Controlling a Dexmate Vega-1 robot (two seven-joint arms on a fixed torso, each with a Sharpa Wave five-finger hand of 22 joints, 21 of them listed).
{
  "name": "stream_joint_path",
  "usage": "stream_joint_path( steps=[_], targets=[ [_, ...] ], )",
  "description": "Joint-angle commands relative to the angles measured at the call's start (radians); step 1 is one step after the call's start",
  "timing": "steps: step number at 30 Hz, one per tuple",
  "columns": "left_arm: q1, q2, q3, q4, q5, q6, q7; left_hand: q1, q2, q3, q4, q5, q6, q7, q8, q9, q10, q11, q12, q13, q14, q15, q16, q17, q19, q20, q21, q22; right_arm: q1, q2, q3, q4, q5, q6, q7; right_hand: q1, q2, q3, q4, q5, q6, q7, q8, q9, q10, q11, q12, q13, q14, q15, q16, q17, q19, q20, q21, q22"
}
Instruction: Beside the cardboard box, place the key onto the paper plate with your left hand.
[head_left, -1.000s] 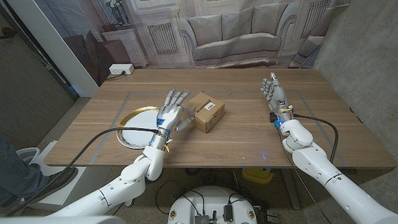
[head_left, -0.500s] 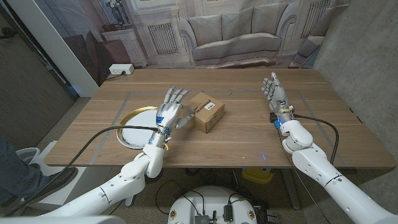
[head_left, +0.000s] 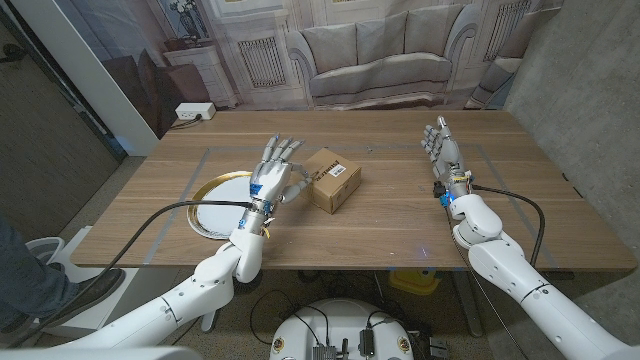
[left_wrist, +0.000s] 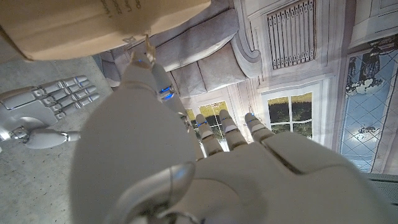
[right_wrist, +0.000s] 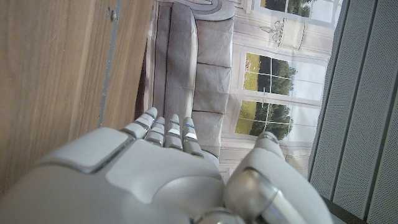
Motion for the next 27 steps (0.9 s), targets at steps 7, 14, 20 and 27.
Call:
stream_joint_path(
  steps=[7,14,20,27],
  targets=[
    [0.007,-0.006,-0.015,-0.025,0.013,0.045,0.012,0.006,0.012,0.002,0.007,-0.002,-0.007,0.003,0.012,0.008,0.029,0.001,0.004,0.005,0.041,-0.109,0.014,0.003,0.016,-0.002,0.01,0.002,0.004,0.009,0.0,0.02,0.009,0.013,0.015,-0.003,0.001,-0.005,0.0,0.0,0.007,0.001,0.005,0.005,0.014,-0.003,0.008,0.002,0.008,0.006,0.004,0.004,0.007,0.003,0.005,0.002],
    [0.01,-0.007,-0.019,-0.037,0.02,0.061,0.013,0.006,0.017,0.004,0.009,-0.002,-0.017,0.01,0.016,0.012,0.044,0.001,0.007,0.007,0.059,-0.113,0.018,0.005,0.018,-0.001,0.009,0.002,0.006,0.01,0.001,0.027,0.015,0.017,0.023,-0.003,0.002,-0.006,0.0,0.0,0.008,0.001,0.005,0.005,0.014,-0.002,0.008,0.002,0.008,0.006,0.004,0.004,0.007,0.003,0.005,0.002],
    [0.012,-0.003,-0.022,-0.048,0.023,0.07,0.006,0.006,0.019,0.005,0.01,-0.002,-0.018,0.006,0.022,0.017,0.051,0.001,0.007,0.009,0.064,-0.114,0.018,0.006,0.019,0.0,0.008,0.002,0.01,0.011,0.0,0.032,0.019,0.016,0.028,-0.004,0.002,-0.006,-0.001,0.0,0.007,0.001,0.005,0.005,0.015,-0.002,0.008,0.002,0.01,0.007,0.004,0.003,0.008,0.003,0.005,0.002],
    [0.019,0.006,-0.03,-0.063,0.021,0.081,-0.009,0.006,0.02,0.005,0.011,-0.003,-0.02,0.007,0.03,0.022,0.058,0.001,0.007,0.01,0.067,-0.116,0.016,0.007,0.022,-0.002,0.009,0.002,0.013,0.012,0.0,0.04,0.022,0.018,0.033,-0.004,0.003,-0.007,-0.001,0.0,0.008,0.0,0.005,0.005,0.016,-0.004,0.008,0.003,0.01,0.007,0.004,0.003,0.008,0.004,0.005,0.002]
  ],
)
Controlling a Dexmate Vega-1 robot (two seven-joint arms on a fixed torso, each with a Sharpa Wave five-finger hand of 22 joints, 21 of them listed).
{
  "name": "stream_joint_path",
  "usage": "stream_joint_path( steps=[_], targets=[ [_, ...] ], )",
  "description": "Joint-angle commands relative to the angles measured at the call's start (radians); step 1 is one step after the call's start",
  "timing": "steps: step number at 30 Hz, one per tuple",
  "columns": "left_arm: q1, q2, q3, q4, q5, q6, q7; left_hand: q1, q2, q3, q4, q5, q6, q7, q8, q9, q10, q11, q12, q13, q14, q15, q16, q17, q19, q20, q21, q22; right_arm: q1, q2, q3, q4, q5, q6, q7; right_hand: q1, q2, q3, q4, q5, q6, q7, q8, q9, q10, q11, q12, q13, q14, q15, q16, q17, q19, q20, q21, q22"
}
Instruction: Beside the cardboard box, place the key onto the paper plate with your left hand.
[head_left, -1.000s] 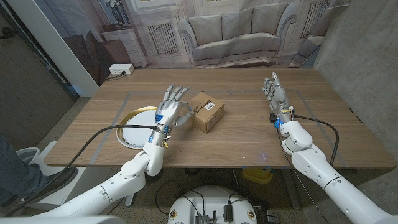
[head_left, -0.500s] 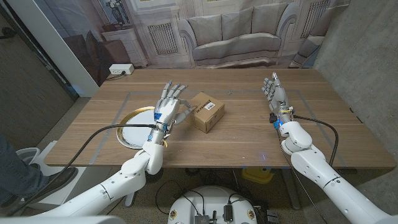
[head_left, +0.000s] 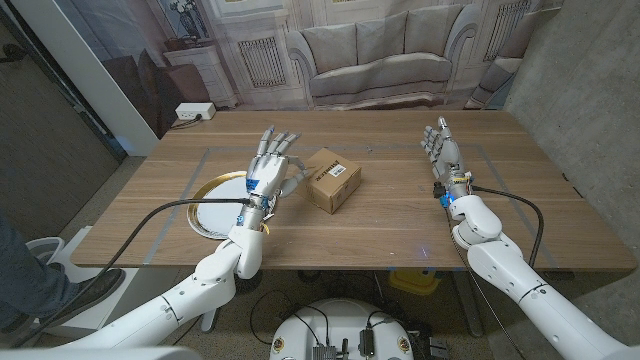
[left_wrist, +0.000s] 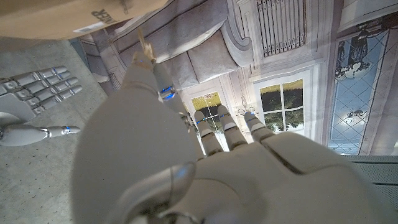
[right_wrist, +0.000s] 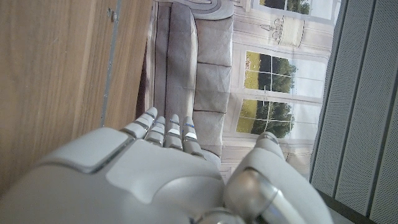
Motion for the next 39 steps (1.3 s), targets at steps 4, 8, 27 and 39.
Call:
stream_joint_path(
  steps=[4,8,27,39],
  targets=[
    [0.014,0.016,-0.016,-0.038,0.007,0.032,-0.027,0.004,0.007,0.001,0.007,-0.003,-0.008,0.001,0.01,0.008,0.018,0.001,0.006,0.006,0.015,-0.11,0.005,0.003,-0.002,-0.015,0.001,0.002,0.009,0.004,-0.001,0.017,0.009,0.005,0.015,-0.004,0.003,-0.004,0.001,0.0,0.007,-0.001,0.005,0.005,0.01,0.004,0.008,0.003,0.005,0.001,0.004,0.003,0.008,0.004,0.005,0.002],
    [0.024,0.026,-0.027,-0.057,0.009,0.045,-0.039,0.004,0.008,0.002,0.007,-0.003,-0.01,0.002,0.013,0.009,0.02,0.001,0.005,0.006,0.018,-0.11,0.005,0.003,-0.002,-0.015,0.0,0.002,0.011,0.004,-0.001,0.021,0.011,0.007,0.019,-0.004,0.004,-0.004,0.001,0.0,0.007,-0.001,0.005,0.005,0.01,0.002,0.008,0.003,0.005,0.001,0.004,0.003,0.008,0.004,0.005,0.002],
    [0.09,0.053,-0.073,-0.128,0.017,0.116,-0.059,0.004,0.01,0.003,0.009,-0.003,-0.016,0.0,0.027,0.017,0.029,0.0,0.002,0.009,0.026,-0.113,0.001,0.005,0.0,-0.018,-0.001,0.002,0.018,0.005,-0.001,0.035,0.019,0.014,0.036,-0.004,0.005,-0.006,0.0,0.0,0.009,0.0,0.005,0.005,0.011,0.001,0.008,0.003,0.006,0.0,0.003,0.003,0.008,0.005,0.005,0.002],
    [0.135,0.053,-0.098,-0.156,0.01,0.154,-0.051,0.003,0.012,0.004,0.01,-0.003,-0.023,-0.001,0.033,0.019,0.032,0.001,-0.001,0.01,0.029,-0.112,-0.001,0.006,0.001,-0.016,-0.002,0.002,0.024,0.008,-0.006,0.044,0.022,0.015,0.044,-0.004,0.006,-0.006,-0.001,0.001,0.009,-0.001,0.005,0.005,0.012,0.003,0.008,0.003,0.006,0.001,0.003,0.003,0.008,0.005,0.005,0.002]
  ],
)
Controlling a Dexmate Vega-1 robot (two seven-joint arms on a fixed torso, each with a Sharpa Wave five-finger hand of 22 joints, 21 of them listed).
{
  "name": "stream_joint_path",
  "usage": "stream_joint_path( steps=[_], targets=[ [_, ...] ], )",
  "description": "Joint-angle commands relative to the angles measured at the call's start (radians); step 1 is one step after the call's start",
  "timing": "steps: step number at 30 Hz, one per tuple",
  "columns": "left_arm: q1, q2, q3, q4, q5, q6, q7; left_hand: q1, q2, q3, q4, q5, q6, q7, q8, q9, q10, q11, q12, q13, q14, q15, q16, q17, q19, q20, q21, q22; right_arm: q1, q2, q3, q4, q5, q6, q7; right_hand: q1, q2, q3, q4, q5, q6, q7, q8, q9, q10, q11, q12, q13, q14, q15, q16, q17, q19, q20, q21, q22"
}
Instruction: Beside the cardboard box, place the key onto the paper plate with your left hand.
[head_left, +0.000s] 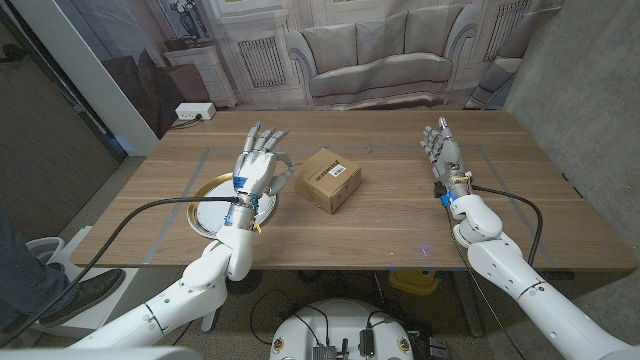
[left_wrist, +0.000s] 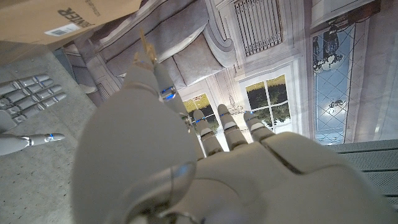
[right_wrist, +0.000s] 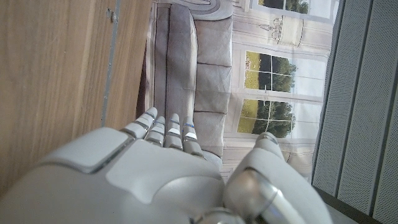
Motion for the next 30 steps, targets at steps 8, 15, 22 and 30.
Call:
stream_joint_path(
  steps=[8,15,22,30],
  targets=[
    [0.057,0.007,-0.04,-0.028,-0.029,0.039,0.003,-0.001,0.007,0.0,0.007,-0.004,-0.006,-0.003,0.014,0.008,0.012,0.001,-0.003,0.006,0.012,-0.114,-0.002,0.002,-0.004,-0.005,-0.003,0.002,0.007,0.006,-0.009,0.01,0.001,-0.002,0.004,0.0,0.002,-0.005,0.0,0.001,0.009,-0.001,0.005,0.005,0.009,-0.002,0.008,0.003,0.006,0.001,0.003,0.003,0.009,0.005,0.005,0.002],
    [0.075,0.014,-0.059,-0.039,-0.043,0.046,0.01,-0.001,0.007,0.0,0.007,-0.004,-0.007,-0.002,0.016,0.007,0.013,0.001,-0.004,0.006,0.013,-0.113,-0.003,0.003,-0.003,-0.006,-0.003,0.002,0.009,0.01,-0.012,0.012,-0.003,0.002,0.002,0.001,0.003,-0.005,-0.001,0.001,0.009,-0.001,0.005,0.005,0.008,-0.003,0.008,0.003,0.006,0.001,0.002,0.003,0.009,0.005,0.005,0.002],
    [0.095,0.019,-0.077,-0.05,-0.059,0.055,0.014,-0.002,0.008,0.001,0.008,-0.004,-0.011,-0.003,0.019,0.008,0.013,0.001,-0.006,0.006,0.014,-0.113,-0.005,0.003,-0.003,-0.004,-0.003,0.002,0.011,0.013,-0.016,0.014,-0.005,0.004,0.004,0.001,0.004,-0.005,-0.001,0.001,0.01,0.0,0.005,0.005,0.007,-0.002,0.007,0.003,0.006,0.001,0.002,0.003,0.009,0.005,0.005,0.002],
    [0.109,0.016,-0.094,-0.055,-0.073,0.071,0.018,-0.002,0.008,0.001,0.008,-0.003,-0.013,-0.007,0.024,0.009,0.016,0.001,-0.007,0.007,0.016,-0.114,-0.006,0.003,-0.003,-0.006,-0.004,0.002,0.012,0.014,-0.018,0.014,-0.006,0.004,0.005,0.001,0.005,-0.005,-0.002,0.001,0.01,0.0,0.004,0.005,0.008,-0.003,0.007,0.003,0.007,0.001,0.003,0.003,0.009,0.005,0.005,0.002]
  ],
)
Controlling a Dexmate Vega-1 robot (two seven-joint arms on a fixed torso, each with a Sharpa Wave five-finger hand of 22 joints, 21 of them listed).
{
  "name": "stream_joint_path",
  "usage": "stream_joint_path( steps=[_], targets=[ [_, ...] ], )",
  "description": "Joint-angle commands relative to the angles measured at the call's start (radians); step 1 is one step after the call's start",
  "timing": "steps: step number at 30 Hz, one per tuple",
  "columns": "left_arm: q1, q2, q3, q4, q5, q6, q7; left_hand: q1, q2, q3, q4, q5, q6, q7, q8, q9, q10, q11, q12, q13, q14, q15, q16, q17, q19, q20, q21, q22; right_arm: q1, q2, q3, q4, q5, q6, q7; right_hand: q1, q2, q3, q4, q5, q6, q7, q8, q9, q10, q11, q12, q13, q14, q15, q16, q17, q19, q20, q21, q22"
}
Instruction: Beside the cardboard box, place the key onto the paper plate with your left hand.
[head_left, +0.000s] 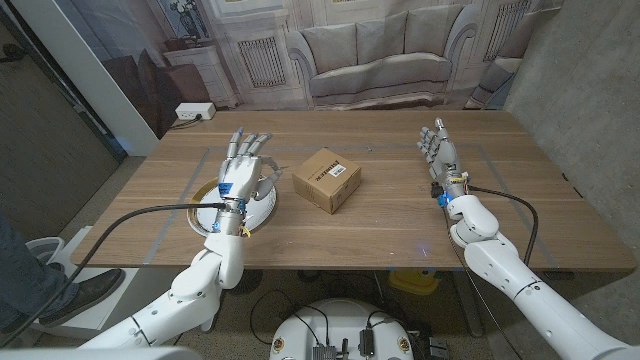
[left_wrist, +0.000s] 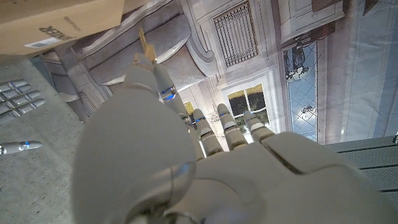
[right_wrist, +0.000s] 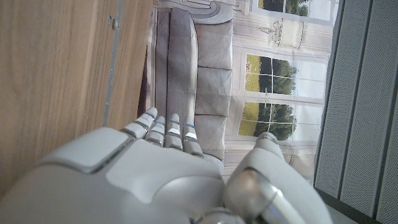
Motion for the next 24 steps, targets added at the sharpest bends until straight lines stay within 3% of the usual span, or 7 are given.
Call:
stream_joint_path(
  steps=[1,24],
  targets=[
    [0.026,0.0,-0.027,-0.011,-0.023,0.023,0.009,0.001,0.005,-0.003,0.004,-0.003,0.001,-0.001,0.005,0.003,0.007,-0.001,0.0,0.002,0.012,-0.12,-0.002,0.004,-0.003,-0.006,-0.004,0.002,0.002,0.003,-0.005,0.001,-0.004,0.001,0.0,0.001,0.005,-0.003,0.0,0.001,0.01,0.0,0.005,0.005,0.007,-0.003,0.007,0.003,0.007,0.001,0.002,0.003,0.009,0.005,0.005,0.002],
    [0.092,-0.003,-0.099,-0.046,-0.064,0.079,0.049,0.001,0.005,-0.002,0.005,-0.002,-0.005,-0.001,0.014,-0.002,0.013,-0.001,-0.003,0.003,0.015,-0.119,-0.006,0.004,-0.001,-0.005,-0.005,0.002,0.014,-0.005,-0.013,-0.002,-0.005,-0.014,0.011,0.001,0.006,-0.005,-0.002,0.0,0.01,0.0,0.004,0.005,0.007,-0.003,0.006,0.003,0.007,0.0,0.002,0.003,0.009,0.005,0.005,0.002]
  ],
)
